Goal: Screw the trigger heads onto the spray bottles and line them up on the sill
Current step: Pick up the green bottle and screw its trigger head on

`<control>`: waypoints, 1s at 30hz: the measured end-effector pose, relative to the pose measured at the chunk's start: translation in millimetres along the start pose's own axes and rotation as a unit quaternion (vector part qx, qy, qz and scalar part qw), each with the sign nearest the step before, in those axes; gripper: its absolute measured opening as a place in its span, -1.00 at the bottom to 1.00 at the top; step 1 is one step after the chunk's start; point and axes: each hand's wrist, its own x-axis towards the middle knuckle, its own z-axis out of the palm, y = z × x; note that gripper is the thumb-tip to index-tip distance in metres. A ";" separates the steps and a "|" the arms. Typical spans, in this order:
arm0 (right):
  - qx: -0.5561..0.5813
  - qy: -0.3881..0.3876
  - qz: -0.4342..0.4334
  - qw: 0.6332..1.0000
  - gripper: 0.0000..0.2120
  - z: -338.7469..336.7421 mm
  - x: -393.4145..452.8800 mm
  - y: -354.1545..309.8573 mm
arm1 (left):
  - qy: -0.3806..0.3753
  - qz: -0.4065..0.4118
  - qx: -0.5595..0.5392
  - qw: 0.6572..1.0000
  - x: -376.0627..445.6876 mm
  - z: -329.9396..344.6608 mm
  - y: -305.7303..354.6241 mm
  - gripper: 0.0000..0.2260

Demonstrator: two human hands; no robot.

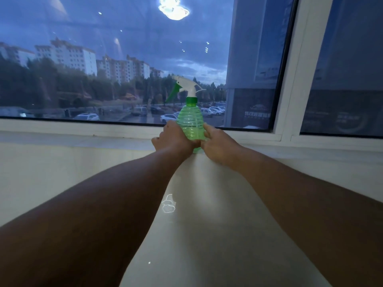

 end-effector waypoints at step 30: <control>0.031 0.146 -0.042 0.988 -0.61 -9.8 -153.3 36.5 | 0.022 0.234 -0.225 0.945 -178.5 13.2 10.4 -0.67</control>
